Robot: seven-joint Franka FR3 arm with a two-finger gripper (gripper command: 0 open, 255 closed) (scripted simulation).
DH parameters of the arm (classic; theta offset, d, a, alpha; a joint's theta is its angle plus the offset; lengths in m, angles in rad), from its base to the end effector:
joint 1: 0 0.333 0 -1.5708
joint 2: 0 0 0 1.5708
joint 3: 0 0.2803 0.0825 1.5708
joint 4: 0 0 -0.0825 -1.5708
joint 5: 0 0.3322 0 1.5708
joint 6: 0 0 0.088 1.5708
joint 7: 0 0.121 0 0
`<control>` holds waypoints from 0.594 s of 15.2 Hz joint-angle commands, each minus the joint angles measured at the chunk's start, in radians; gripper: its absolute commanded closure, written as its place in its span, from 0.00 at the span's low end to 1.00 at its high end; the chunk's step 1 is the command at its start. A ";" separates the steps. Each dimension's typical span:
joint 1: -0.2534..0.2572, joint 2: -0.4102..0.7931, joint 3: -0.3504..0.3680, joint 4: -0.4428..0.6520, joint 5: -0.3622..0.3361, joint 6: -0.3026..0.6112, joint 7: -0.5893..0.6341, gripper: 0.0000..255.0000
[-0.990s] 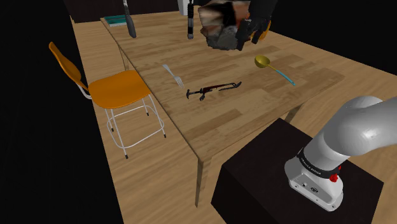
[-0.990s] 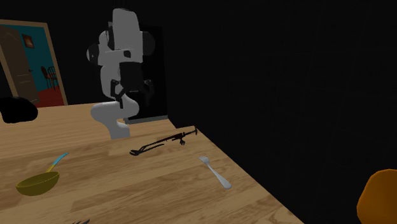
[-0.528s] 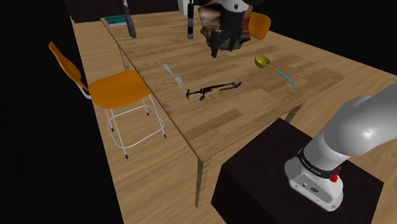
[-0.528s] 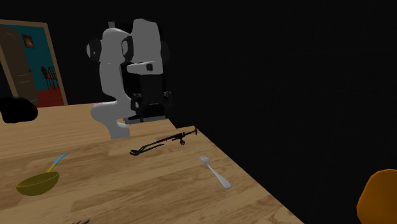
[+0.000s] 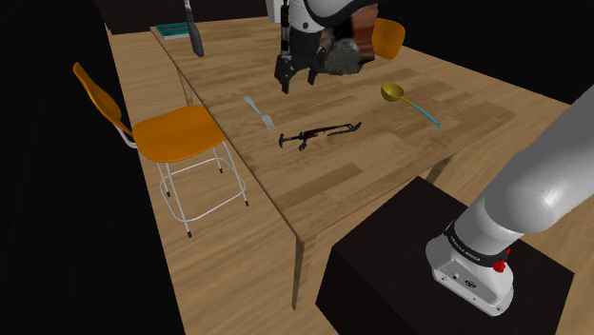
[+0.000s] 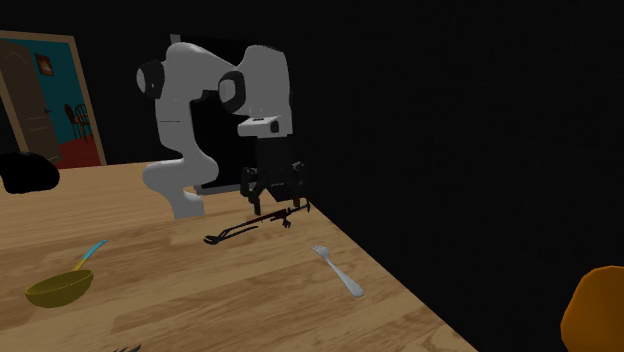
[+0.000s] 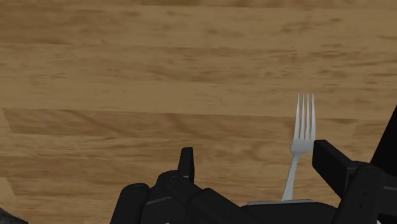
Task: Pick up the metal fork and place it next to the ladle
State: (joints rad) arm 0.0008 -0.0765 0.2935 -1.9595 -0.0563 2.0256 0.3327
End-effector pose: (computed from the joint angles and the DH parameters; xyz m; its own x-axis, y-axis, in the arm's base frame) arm 0.4856 0.1462 0.4865 0.9878 -0.0142 0.1548 -0.0185 -0.9995 0.0265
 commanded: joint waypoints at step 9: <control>0.080 0.430 0.025 0.413 -0.144 -0.020 0.171 0.00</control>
State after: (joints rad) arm 0.0693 0.3098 0.3198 -1.5936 -0.1873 2.0124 0.4898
